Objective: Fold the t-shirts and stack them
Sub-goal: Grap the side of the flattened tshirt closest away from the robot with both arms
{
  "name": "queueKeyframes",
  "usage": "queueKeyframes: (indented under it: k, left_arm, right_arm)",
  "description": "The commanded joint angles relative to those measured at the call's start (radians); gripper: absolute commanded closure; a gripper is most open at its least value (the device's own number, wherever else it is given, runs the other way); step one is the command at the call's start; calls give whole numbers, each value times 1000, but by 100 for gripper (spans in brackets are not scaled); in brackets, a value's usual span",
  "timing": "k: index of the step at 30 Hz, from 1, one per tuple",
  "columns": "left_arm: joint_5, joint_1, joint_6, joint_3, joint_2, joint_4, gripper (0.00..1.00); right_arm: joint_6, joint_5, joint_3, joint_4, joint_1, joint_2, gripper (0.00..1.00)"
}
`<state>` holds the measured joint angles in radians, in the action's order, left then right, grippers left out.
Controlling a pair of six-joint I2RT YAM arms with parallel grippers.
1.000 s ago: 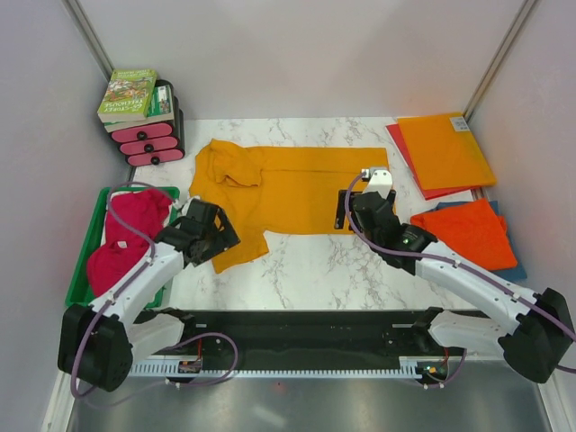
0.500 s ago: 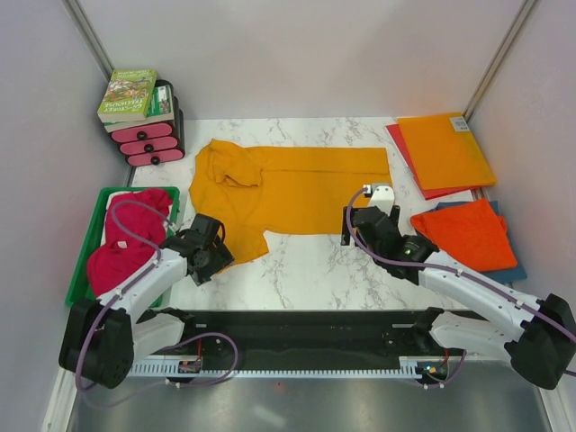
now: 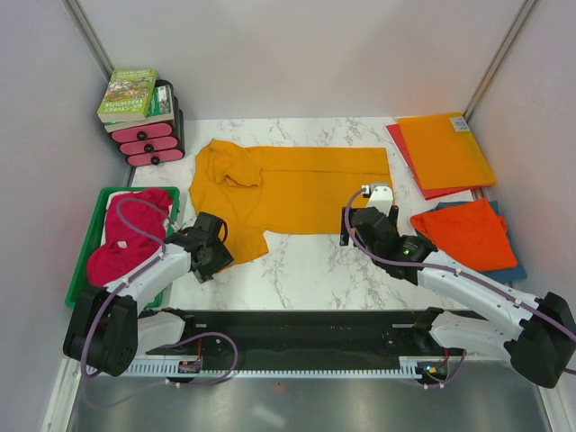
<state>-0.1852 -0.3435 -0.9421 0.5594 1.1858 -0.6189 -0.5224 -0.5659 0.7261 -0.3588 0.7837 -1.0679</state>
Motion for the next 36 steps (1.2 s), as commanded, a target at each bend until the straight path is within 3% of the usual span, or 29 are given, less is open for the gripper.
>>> queueKeyframes:
  k: [1,7,13,17,18,23,27,31,34,36]
  left_arm:
    - [-8,0,-15,-9,11,67,32]
    - [-20,0,12,-4,-29,67,27]
    - [-39,1,9,2,44,74,35]
    - [-30,1,-6,4,101,76,46]
    - [-27,1,-9,-3,107,76,55]
    - [-22,1,-15,-18,106,79,76]
    - [-11,1,-15,-21,94,76,98]
    - [-7,3,-3,-15,72,68,98]
    - [-11,1,9,-15,46,58,98]
    - [-4,1,9,-16,32,54,98]
  right_arm:
    - [-14,-22,-10,26,11,0,8]
    - [-21,-15,-13,37,11,-15,8]
    - [-30,-9,-8,43,20,-24,8]
    - [-21,-17,-8,40,19,-12,8]
    - [-22,-20,-8,37,20,-9,8]
    - [-21,-28,-17,35,19,-4,7]
    - [-34,-31,-21,34,19,-7,7]
    - [-132,-174,-24,-28,19,-4,7]
    - [-211,-279,-31,-110,-12,-4,16]
    - [-220,-281,-37,-126,-64,-7,30]
